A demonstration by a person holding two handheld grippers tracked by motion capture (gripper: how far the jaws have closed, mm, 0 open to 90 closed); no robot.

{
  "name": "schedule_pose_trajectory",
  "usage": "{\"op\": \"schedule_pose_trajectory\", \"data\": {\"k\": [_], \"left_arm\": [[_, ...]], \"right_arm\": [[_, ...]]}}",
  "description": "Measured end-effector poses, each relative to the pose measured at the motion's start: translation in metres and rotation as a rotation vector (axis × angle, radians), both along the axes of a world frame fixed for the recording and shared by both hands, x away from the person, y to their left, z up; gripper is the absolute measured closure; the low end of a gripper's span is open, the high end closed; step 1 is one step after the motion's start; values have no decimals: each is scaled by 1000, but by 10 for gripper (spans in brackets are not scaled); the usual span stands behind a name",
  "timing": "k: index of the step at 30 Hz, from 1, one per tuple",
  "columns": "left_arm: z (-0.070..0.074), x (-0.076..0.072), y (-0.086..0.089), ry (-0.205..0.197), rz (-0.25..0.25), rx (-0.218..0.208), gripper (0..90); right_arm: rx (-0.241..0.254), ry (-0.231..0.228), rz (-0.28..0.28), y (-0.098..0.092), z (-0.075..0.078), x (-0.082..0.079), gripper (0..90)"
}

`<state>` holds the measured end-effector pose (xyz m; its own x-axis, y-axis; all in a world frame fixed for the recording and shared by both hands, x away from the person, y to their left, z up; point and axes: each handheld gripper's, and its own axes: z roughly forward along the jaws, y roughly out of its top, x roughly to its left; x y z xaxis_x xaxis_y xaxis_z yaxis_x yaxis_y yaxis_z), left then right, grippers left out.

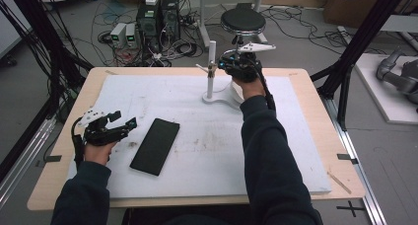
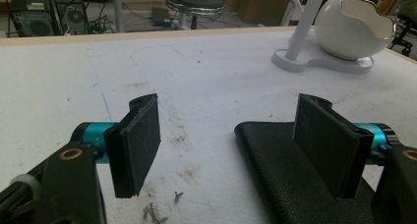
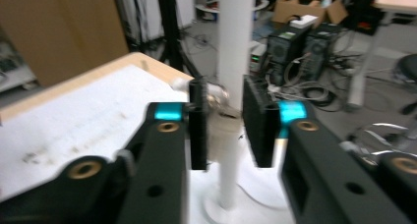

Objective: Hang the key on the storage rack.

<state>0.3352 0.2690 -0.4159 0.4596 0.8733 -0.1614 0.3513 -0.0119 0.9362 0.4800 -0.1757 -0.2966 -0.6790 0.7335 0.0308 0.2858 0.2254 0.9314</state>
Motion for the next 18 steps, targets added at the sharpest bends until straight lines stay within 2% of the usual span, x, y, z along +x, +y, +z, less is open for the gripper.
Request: {"op": "schedule_pose_trajectory", "data": {"k": [2, 5, 6, 7, 8, 10, 11, 12, 13, 15, 16, 18], "left_arm": [[0, 0, 0, 3, 0, 1, 261], [-1, 0, -1, 6, -5, 1, 261], [-1, 0, -1, 6, -5, -1, 261], [-1, 0, -1, 6, -4, -2, 261], [-1, -1, -1, 8, -4, 0, 261], [-1, -1, -1, 7, -6, -3, 261], [0, -1, -1, 5, -2, -6, 260], [0, -1, -1, 3, -3, -7, 260], [0, -1, -1, 2, -5, -6, 260], [0, -2, -1, -1, -1, -13, 260], [0, -2, 0, -2, -1, -16, 260], [0, -1, 0, -1, 1, -15, 260]], "right_arm": [[-34, 2, -16, -9, 0, -7, 604], [-114, -50, -38, -31, -6, -27, 457], [-114, -50, -38, -31, -6, -27, 457], [-160, -16, -52, -40, -8, -34, 364], [-160, -16, -52, -40, -8, -34, 364], [-163, -40, -62, -52, -13, -44, 354], [-206, 0, -88, -61, -17, -51, 247], [-206, 0, -88, -61, -17, -51, 247], [-211, 25, -95, -65, -18, -54, 244], [-184, -10, -96, -75, -24, -65, 246], [-189, 4, -104, -84, -31, -74, 246], [-189, 7, -104, -87, -34, -77, 245]]}}
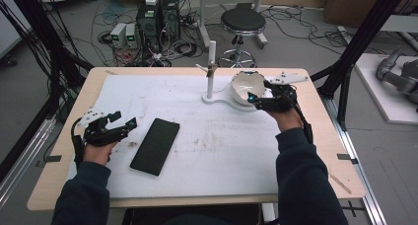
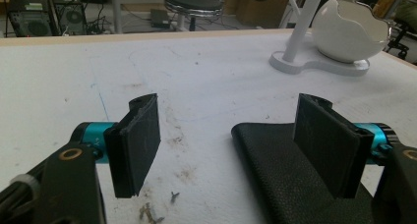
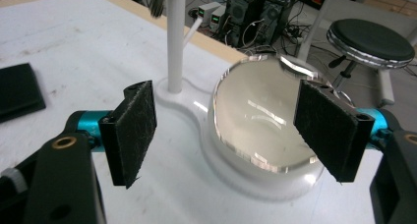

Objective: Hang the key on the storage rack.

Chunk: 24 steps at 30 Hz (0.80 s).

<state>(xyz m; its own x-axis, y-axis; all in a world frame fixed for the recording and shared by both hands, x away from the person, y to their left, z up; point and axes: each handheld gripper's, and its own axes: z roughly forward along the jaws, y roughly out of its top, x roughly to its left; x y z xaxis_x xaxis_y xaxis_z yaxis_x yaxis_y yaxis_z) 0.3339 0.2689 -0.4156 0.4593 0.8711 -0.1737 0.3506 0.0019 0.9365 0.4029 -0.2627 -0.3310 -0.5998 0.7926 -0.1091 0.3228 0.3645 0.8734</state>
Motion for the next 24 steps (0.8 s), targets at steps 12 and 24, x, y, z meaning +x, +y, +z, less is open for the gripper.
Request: {"op": "schedule_pose_trajectory", "data": {"k": [12, 24], "left_arm": [[-1, -8, -11, 38, -43, -4, 258], [0, -9, -13, 26, -38, 2, 258]], "right_arm": [[23, 51, -23, -21, -42, -29, 231], [51, 41, -30, -27, -47, -39, 231]]}}
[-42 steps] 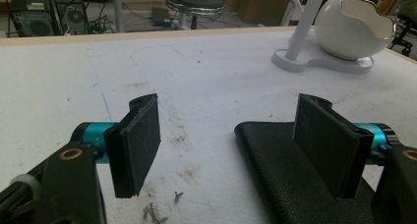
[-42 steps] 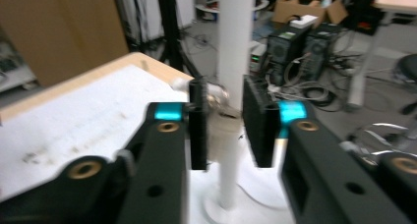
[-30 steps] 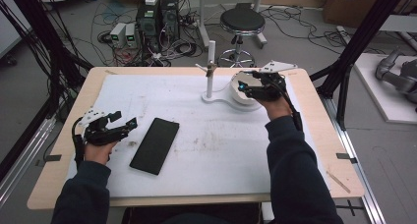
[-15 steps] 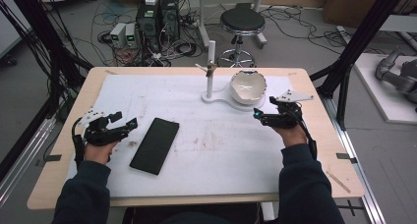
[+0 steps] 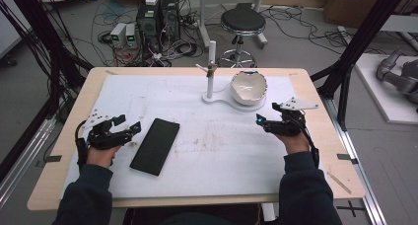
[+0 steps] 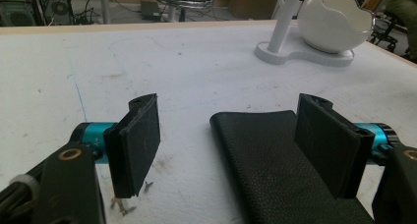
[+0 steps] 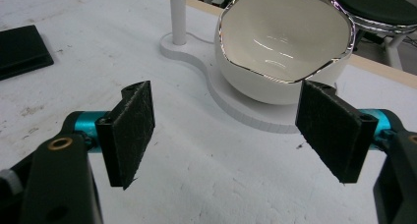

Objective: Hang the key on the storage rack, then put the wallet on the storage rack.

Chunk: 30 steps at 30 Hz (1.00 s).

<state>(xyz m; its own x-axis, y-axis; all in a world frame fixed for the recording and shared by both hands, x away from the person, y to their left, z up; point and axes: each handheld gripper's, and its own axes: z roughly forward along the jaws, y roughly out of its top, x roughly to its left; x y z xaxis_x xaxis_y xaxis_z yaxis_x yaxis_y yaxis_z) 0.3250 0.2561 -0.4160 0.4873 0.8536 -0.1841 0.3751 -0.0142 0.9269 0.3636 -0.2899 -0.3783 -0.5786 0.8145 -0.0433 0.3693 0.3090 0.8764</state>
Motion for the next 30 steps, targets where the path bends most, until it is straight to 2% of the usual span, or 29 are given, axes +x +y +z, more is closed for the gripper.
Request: {"op": "schedule_pose_trajectory", "data": {"k": [4, 8, 13, 19, 21, 23, 24, 25, 26, 28, 30], "left_arm": [[0, 0, -2, 14, -15, 1, 258], [-4, -3, -5, 59, -35, 11, 246], [-11, -5, -10, 172, -69, 28, 235], [-28, -3, -18, 290, -114, 78, 240], [-34, 0, -18, 348, -127, 86, 266], [-34, -2, -18, 345, -137, 73, 289], [-34, -2, -18, 352, -160, 55, 328], [-35, -2, -17, 360, -201, 23, 460], [-35, -2, -18, 362, -196, 24, 497], [-36, -1, -16, 379, -198, -2, 529], [-35, -2, -15, 370, -191, -17, 595]], "right_arm": [[7, -6, -7, -4, 0, -2, 231], [18, -1, -13, -7, -2, -4, 230], [19, 0, -6, -7, -6, -4, 230], [19, -5, 2, -7, -7, -5, 231], [15, -5, 6, -6, -7, -5, 231], [9, -2, 10, -5, -8, -5, 231], [10, -4, 10, -4, -8, -5, 231], [7, -2, 12, -4, -8, -5, 231], [4, -1, 14, -4, -9, -4, 231], [0, 4, 15, -3, -10, -3, 231], [-1, 3, 18, -2, -10, -3, 232]]}}
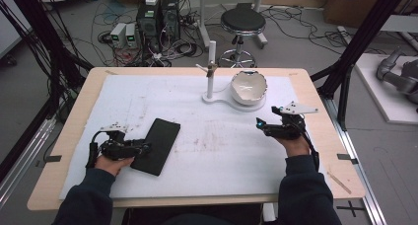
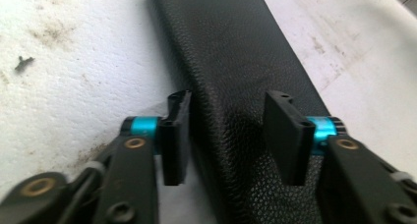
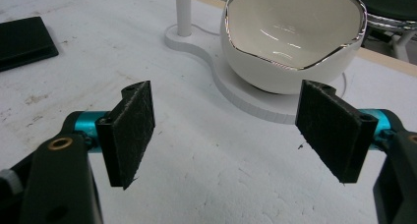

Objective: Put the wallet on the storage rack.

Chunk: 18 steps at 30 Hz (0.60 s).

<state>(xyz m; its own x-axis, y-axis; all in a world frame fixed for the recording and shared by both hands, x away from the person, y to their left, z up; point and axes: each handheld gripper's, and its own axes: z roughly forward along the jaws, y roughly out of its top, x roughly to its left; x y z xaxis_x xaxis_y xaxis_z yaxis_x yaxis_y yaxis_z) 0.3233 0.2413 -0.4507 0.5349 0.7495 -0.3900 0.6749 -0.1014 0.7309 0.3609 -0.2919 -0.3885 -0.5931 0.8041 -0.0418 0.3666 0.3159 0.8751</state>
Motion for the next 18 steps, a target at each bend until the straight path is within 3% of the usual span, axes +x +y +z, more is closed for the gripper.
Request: {"op": "schedule_pose_trajectory", "data": {"k": [1, 5, 8, 14, 18], "left_arm": [[0, 0, 1, -1, 4, -6, 659], [5, -1, 3, -30, 2, -48, 763], [16, -3, 0, -110, -17, -63, 807], [40, -8, -12, -276, -12, 13, 821], [51, -8, -21, -355, -6, 70, 822]], "right_arm": [[0, -1, 1, 0, 0, 0, 233], [-1, -2, 0, -1, 0, 0, 235], [2, -1, -7, -1, 0, 0, 236], [2, 9, -7, -1, -2, 0, 238], [11, 10, -14, -3, -2, 0, 238]]}}
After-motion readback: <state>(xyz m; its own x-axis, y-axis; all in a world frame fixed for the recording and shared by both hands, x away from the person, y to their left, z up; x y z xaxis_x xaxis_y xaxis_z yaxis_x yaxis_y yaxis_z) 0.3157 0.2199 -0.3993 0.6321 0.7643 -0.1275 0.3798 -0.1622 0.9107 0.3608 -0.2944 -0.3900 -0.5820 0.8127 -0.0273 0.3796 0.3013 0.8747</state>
